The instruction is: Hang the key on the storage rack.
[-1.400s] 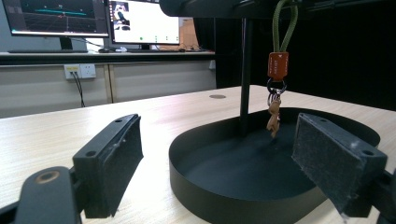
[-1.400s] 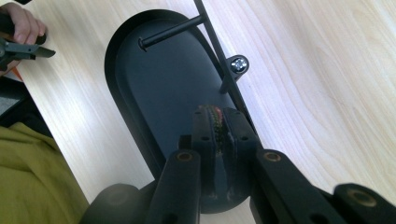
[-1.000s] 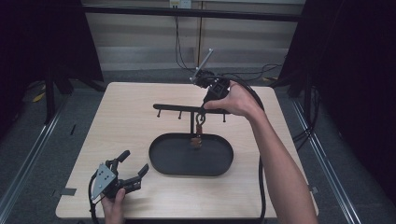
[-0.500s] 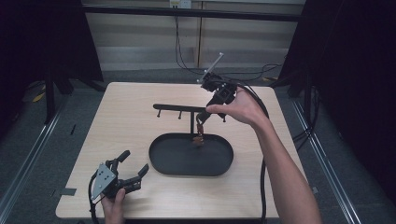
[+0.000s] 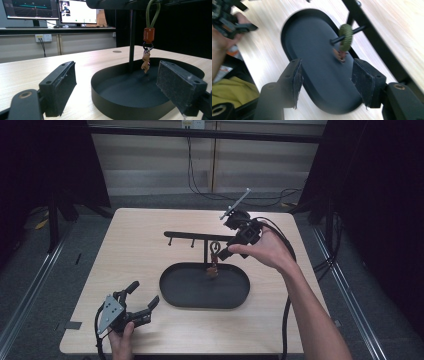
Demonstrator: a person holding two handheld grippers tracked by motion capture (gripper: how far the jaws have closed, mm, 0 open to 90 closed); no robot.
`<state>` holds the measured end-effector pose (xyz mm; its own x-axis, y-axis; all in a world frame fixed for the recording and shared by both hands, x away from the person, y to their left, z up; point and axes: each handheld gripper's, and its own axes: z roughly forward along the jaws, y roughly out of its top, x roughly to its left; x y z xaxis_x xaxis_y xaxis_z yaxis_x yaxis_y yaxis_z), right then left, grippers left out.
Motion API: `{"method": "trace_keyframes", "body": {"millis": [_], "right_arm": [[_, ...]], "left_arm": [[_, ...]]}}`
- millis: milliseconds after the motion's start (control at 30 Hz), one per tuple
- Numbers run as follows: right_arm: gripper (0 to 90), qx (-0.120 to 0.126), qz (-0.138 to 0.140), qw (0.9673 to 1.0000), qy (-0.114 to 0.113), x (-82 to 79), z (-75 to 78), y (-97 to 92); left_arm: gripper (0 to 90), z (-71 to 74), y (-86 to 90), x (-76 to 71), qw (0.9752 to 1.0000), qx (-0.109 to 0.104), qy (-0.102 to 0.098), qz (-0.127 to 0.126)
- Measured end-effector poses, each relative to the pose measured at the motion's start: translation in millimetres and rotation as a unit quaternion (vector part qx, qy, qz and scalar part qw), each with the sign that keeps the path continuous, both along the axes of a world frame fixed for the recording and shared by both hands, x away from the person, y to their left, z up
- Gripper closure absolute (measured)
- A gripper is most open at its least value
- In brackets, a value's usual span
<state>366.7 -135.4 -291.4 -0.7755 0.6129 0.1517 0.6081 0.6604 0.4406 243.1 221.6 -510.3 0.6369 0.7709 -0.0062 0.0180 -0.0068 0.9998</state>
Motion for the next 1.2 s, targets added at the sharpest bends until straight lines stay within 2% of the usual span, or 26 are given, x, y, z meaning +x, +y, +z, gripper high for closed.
{"method": "trace_keyframes", "body": {"millis": [167, 267, 533, 600, 633, 700, 767, 867, 933, 1000, 1100, 1200], "right_arm": [[42.2, 0.02, -0.008, 0.9997, -0.009, -11.5, -6.9, -2.9], [41.3, 0.037, -0.007, 0.9992, -0.014, -18.6, -16.1, -6.2], [40.1, 0.07, -0.018, 0.9959, -0.054, -37.0, -35.3, -12.0], [41.0, 0.09, -0.016, 0.9922, -0.085, -42.6, -38.1, -14.2], [40.3, 0.096, -0.012, 0.9911, -0.092, -46.0, -39.6, -15.1], [39.1, 0.105, -0.013, 0.9892, -0.101, -52.2, -44.3, -16.1], [37.5, 0.105, -0.02, 0.9887, -0.106, -57.2, -49.8, -17.1], [35.9, 0.126, -0.036, 0.9846, -0.116, -62.3, -59.6, -23.4], [35.5, 0.133, -0.04, 0.9833, -0.117, -64.4, -66.0, -28.2], [32.7, 0.118, -0.048, 0.9842, -0.123, -65.8, -71.7, -30.7], [29.7, 0.141, -0.059, 0.9797, -0.129, -71.0, -82.6, -38.2], [25.5, 0.168, -0.076, 0.9733, -0.136, -75.6, -96.7, -46.1]], "left_arm": [[15.7, 0.0, 0.0, 0.0, 1.0, 0.0, 0.0, 0.0], [15.7, 0.0, 0.1, -0.1, 1.0, 0.0, 0.0, 0.0], [15.7, 0.0, 0.0, 0.0, 1.0, 0.0, 0.0, 0.0], [15.6, 0.0, 0.0, 0.0, 1.0, 0.0, 0.0, 0.0], [15.6, 0.0, 0.0, -0.1, 1.0, 0.0, 0.001, 0.001], [15.7, 0.0, 0.1, 0.0, 1.0, 0.0, 0.001, 0.002], [15.7, 0.0, 0.0, -0.1, 1.0, 0.001, 0.0, 0.001], [15.7, 0.0, 0.0, -0.1, 1.0, 0.001, 0.001, 0.001], [15.7, 0.0, 0.0, -0.1, 1.0, 0.001, 0.001, 0.001], [15.7, 0.0, 0.0, -0.1, 1.0, 0.001, 0.0, 0.001], [15.6, 0.1, 0.2, -0.1, 1.0, 0.002, 0.001, 0.001], [15.7, 0.0, 0.0, -0.1, 1.0, 0.001, 0.0, 0.001]]}}
